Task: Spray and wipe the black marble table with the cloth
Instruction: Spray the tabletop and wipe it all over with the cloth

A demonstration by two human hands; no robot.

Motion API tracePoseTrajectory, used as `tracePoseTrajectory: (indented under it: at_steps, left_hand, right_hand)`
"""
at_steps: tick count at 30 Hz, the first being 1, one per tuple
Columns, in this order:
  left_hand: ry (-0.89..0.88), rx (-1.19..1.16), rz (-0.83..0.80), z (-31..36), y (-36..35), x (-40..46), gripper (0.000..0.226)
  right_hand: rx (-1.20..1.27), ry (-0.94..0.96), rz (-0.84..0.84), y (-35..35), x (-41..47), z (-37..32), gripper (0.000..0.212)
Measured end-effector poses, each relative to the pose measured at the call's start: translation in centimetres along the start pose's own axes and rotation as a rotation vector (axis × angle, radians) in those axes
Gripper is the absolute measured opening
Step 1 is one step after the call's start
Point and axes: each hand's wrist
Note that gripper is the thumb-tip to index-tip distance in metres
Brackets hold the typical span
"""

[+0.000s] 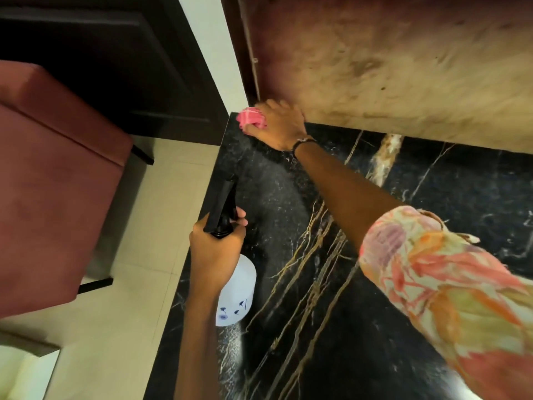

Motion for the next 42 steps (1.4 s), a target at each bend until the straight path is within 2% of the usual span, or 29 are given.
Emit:
tracePoseTrajectory:
  at_steps: [6, 11, 17, 25, 28, 31, 34, 38, 42]
  left_hand:
    - [0.009, -0.045, -0.033, -0.1, -0.9, -1.0, 0.027]
    - [0.03, -0.054, -0.001, -0.3, -1.5, -3.2, 0.025]
    - [-0.001, -0.05, 0.082, -1.7, 0.4, -5.9, 0.021]
    - [-0.037, -0.111, 0.121, -3.1, 6.4, -5.0, 0.029]
    - [-0.058, -0.072, 0.127, -3.3, 8.9, -4.0, 0.025]
    - [-0.081, -0.037, 0.111, -3.6, 10.9, -3.2, 0.019]
    - [-0.106, -0.054, 0.095, -4.4, 12.8, -3.0, 0.028]
    - [-0.11, -0.092, 0.11, -6.4, 15.3, -3.2, 0.031]
    - [-0.1, -0.06, 0.152, -8.7, 16.8, -3.6, 0.036]
  right_hand:
    - [0.039, -0.096, 0.05, 2.1, -8.3, 10.2, 0.06]
    - [0.105, -0.132, -0.084, 4.2, -11.5, 13.2, 0.068]
    - [0.159, -0.074, -0.099, 4.0, -10.0, 10.6, 0.064]
    - [0.182, -0.037, 0.11, 1.7, -5.0, 3.7, 0.045]
    - [0.315, 0.03, 0.177, 0.5, -2.8, -0.4, 0.045]
    - [0.375, 0.118, 0.173, -0.7, -0.5, -4.9, 0.045]
    - [0.268, 0.238, 0.095, -0.9, 1.9, -7.9, 0.046]
    - [-0.214, 0.27, -0.158, 0.5, 4.4, -7.8, 0.056]
    - [-0.396, 0.313, -0.219, 0.6, 4.7, -8.2, 0.056]
Point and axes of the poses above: each hand's wrist, its own x-axis towards the middle knuckle, its own y-axis out of the back of the hand, z = x × y, and after that the axes turned 12 degrees about -z, right-handed
